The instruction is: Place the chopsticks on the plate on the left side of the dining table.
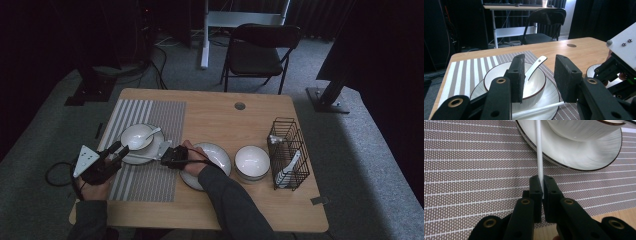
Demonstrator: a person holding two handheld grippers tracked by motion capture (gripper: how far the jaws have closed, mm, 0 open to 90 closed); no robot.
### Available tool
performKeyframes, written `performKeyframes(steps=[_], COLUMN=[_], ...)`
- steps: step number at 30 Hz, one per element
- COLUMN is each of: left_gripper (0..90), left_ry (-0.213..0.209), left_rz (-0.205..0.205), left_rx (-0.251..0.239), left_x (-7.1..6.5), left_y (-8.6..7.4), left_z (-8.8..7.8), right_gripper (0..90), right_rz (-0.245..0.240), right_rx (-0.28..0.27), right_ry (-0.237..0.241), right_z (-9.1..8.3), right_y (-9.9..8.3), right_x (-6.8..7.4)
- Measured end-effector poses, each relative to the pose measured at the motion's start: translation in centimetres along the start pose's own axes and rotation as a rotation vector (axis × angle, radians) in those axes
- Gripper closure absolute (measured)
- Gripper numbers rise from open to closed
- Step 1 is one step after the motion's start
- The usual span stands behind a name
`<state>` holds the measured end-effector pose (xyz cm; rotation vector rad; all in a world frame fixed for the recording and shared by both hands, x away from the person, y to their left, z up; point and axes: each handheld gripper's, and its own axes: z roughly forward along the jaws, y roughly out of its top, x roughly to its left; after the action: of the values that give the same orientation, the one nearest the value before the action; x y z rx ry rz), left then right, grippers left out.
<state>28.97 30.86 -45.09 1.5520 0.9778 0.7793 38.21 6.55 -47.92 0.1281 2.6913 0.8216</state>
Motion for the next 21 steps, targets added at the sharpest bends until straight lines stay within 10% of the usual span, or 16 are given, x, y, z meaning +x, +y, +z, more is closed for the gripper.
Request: performKeyframes(steps=[21], left_gripper=[61.3], left_ry=[-0.001], left_rz=[-0.01], left_rx=[0.003], left_x=[0.0], left_y=[-0.2], left_z=[0.0], right_gripper=[81.4], right_rz=[0.053], right_rx=[0.025], right_ry=[-0.035], right_z=[0.4], right_y=[-0.1], right_x=[-1.2])
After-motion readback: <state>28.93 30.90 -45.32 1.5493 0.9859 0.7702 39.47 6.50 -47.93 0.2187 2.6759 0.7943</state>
